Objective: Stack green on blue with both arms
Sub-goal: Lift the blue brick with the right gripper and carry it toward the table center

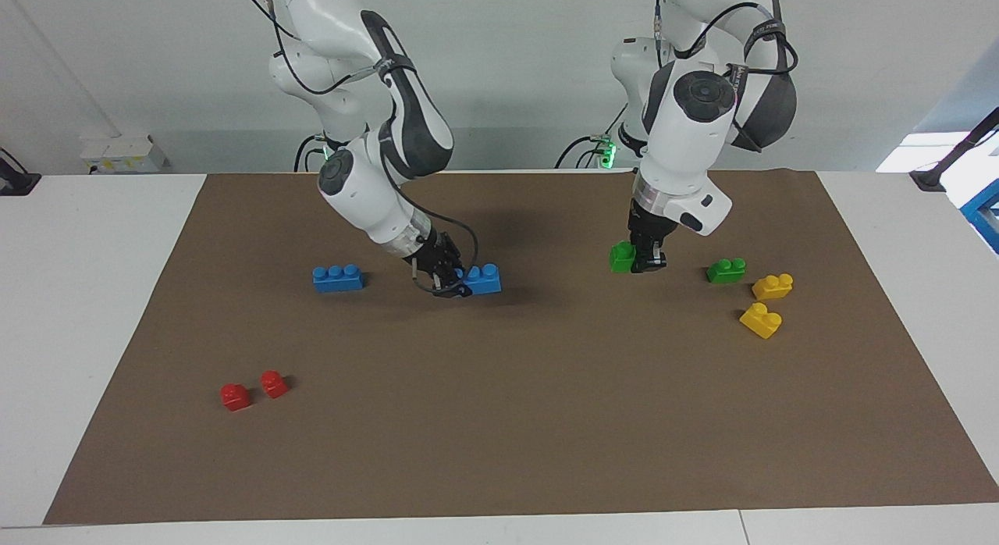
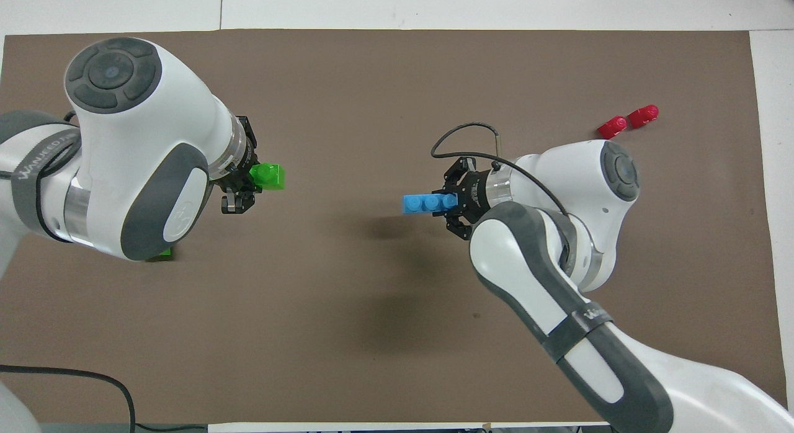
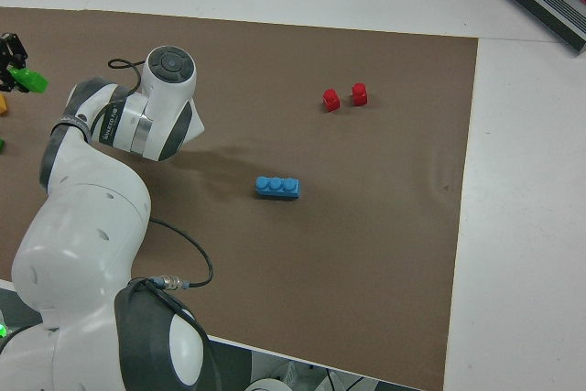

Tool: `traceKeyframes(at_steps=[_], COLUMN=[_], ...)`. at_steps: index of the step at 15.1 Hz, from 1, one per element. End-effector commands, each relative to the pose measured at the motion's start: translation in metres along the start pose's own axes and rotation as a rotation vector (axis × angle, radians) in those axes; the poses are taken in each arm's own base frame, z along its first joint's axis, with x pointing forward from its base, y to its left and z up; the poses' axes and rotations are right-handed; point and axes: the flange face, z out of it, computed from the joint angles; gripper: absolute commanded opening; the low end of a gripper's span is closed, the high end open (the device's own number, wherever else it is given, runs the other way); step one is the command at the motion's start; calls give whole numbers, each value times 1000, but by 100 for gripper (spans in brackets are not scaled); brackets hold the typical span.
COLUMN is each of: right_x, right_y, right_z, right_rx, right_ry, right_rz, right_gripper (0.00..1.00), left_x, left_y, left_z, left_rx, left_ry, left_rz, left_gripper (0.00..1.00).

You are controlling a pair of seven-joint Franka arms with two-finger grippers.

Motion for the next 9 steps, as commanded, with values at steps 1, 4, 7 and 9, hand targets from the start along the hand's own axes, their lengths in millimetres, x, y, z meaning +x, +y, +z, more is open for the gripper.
traceKeyframes(at_steps=[1, 4, 7, 9], right_x=[-8, -26, -36, -35], right_y=[23, 37, 49, 56], right_z=[25, 48, 80, 98], right_rx=[42, 63, 98, 87], right_ry=[-4, -31, 0, 23], right_rz=[75, 144, 163, 133], right_gripper=[0, 0, 0, 0], left_x=[5, 5, 4, 5], left_y=[-3, -4, -5, -7], left_z=[-6, -5, -2, 0], left_rx=[7, 7, 8, 8], left_ry=[2, 2, 3, 3], left_rz=[9, 19, 21, 28], left_gripper=[0, 0, 0, 0])
